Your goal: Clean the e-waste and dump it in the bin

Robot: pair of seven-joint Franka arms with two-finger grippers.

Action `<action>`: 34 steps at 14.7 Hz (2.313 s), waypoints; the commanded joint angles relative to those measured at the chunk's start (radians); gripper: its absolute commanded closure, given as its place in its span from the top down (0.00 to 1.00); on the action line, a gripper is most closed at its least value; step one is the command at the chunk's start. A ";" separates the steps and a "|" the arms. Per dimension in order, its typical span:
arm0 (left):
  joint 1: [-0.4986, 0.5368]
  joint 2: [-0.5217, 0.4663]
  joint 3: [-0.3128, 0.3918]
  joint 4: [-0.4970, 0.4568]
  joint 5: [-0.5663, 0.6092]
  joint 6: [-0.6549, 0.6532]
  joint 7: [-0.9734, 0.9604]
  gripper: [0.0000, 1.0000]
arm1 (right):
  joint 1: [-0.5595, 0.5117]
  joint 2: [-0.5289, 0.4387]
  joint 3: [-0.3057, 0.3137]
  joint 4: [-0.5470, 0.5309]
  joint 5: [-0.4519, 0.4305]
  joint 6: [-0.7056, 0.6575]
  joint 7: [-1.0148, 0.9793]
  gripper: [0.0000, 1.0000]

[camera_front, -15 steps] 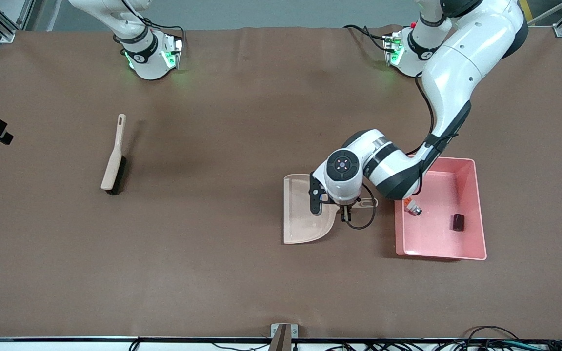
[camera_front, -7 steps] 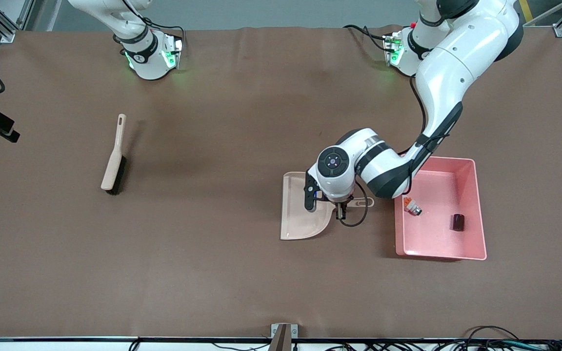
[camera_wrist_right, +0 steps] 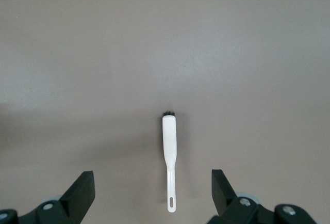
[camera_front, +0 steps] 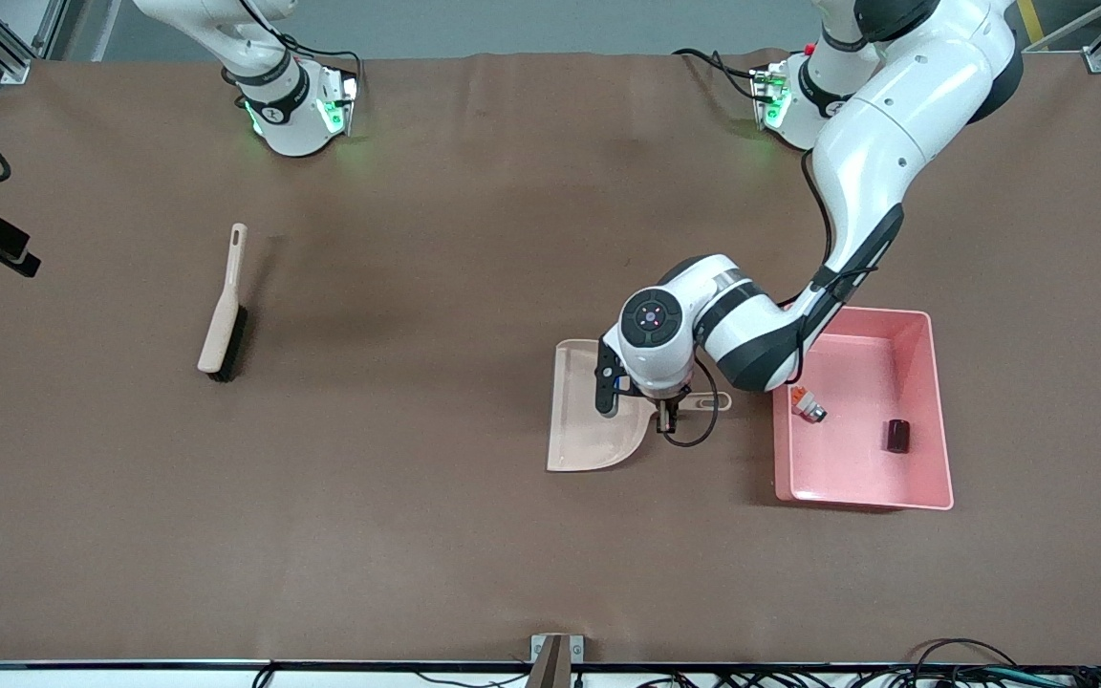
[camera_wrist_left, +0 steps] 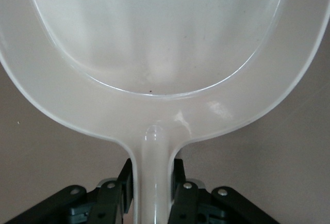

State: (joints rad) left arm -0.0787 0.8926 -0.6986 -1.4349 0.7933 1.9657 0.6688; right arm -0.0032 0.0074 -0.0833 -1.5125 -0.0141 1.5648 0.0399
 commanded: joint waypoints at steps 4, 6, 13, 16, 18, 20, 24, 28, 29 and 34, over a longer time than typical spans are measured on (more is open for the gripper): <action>0.020 -0.023 -0.002 0.017 -0.002 -0.023 -0.061 1.00 | 0.005 -0.020 -0.001 -0.015 -0.012 -0.006 -0.001 1.00; 0.065 -0.069 -0.012 0.022 -0.046 -0.071 -0.130 1.00 | 0.006 -0.020 0.000 -0.014 -0.012 -0.006 0.000 1.00; 0.186 -0.354 -0.007 0.022 -0.244 -0.136 -0.519 1.00 | 0.008 -0.020 -0.001 -0.012 -0.009 -0.002 0.000 1.00; 0.253 -0.460 -0.009 0.021 -0.311 -0.192 -0.645 1.00 | 0.006 -0.020 -0.001 -0.012 -0.010 0.000 0.000 1.00; 0.302 -0.520 -0.007 0.021 -0.382 -0.243 -0.669 1.00 | 0.005 -0.020 -0.001 -0.012 -0.010 0.001 0.000 1.00; 0.286 -0.605 0.081 0.017 -0.451 -0.251 -0.660 1.00 | 0.006 -0.020 -0.003 -0.012 -0.010 0.003 0.002 1.00; 0.140 -0.762 0.385 -0.022 -0.693 -0.286 -0.670 1.00 | 0.009 -0.020 -0.001 -0.012 -0.010 0.004 0.002 1.00; 0.025 -0.953 0.608 -0.215 -0.816 -0.303 -0.675 1.00 | 0.011 -0.020 -0.001 -0.012 -0.009 0.003 0.002 1.00; 0.010 -1.003 0.643 -0.272 -0.848 -0.295 -0.676 1.00 | 0.011 -0.020 -0.001 -0.012 -0.009 0.003 0.002 1.00; 0.020 -1.075 0.653 -0.328 -0.821 -0.329 -0.718 1.00 | 0.011 -0.020 0.000 -0.012 -0.009 0.004 0.000 1.00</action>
State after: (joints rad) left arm -0.0526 -0.1464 -0.0543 -1.7261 -0.0367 1.6444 -0.0143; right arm 0.0036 0.0072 -0.0834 -1.5102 -0.0142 1.5648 0.0396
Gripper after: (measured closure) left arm 0.000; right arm 0.000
